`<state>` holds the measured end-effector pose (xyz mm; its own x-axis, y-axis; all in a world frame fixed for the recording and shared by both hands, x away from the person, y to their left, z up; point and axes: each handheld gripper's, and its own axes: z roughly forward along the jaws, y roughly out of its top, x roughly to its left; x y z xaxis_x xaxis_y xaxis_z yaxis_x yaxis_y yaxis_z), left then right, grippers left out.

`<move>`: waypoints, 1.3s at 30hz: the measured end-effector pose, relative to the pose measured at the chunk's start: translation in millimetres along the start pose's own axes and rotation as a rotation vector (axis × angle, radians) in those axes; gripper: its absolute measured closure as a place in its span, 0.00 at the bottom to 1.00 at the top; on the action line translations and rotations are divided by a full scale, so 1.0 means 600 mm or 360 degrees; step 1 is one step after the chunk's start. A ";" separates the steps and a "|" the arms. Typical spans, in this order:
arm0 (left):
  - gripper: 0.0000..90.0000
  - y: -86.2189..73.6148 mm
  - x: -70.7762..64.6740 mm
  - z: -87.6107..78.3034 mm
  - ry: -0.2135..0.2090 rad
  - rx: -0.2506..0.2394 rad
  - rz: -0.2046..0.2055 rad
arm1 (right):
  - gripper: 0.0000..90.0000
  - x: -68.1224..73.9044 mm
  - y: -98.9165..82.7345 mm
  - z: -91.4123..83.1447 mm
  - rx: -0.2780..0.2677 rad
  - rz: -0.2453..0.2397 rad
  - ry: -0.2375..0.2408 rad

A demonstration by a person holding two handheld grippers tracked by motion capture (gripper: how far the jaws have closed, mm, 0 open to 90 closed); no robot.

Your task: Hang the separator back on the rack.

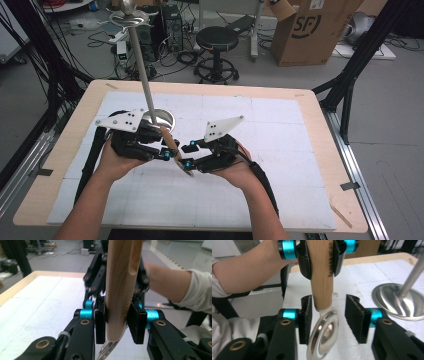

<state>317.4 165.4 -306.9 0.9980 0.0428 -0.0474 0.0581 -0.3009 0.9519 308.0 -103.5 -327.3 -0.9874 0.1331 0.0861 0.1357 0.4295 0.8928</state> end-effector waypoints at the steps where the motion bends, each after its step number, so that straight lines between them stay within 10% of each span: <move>1: 0.79 0.000 0.001 -0.003 0.0009 0.0001 -0.0005 | 0.60 0.002 -0.001 -0.006 -0.0009 -0.0004 -0.0012; 19: 0.79 0.003 0.020 -0.068 0.0137 -0.0003 -0.0086 | 0.50 0.013 -0.065 -0.111 -0.0106 0.0048 -0.0275; 39: 0.79 -0.007 0.026 -0.102 0.0194 0.0000 -0.0140 | 0.35 -0.004 -0.110 -0.145 -0.0146 0.0175 -0.0463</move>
<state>331.1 225.6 -293.1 0.9784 0.1846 -0.0933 0.1451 -0.2909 0.9457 294.2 -210.2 -348.1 -0.9006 0.4296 0.0662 0.2194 0.3178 0.9224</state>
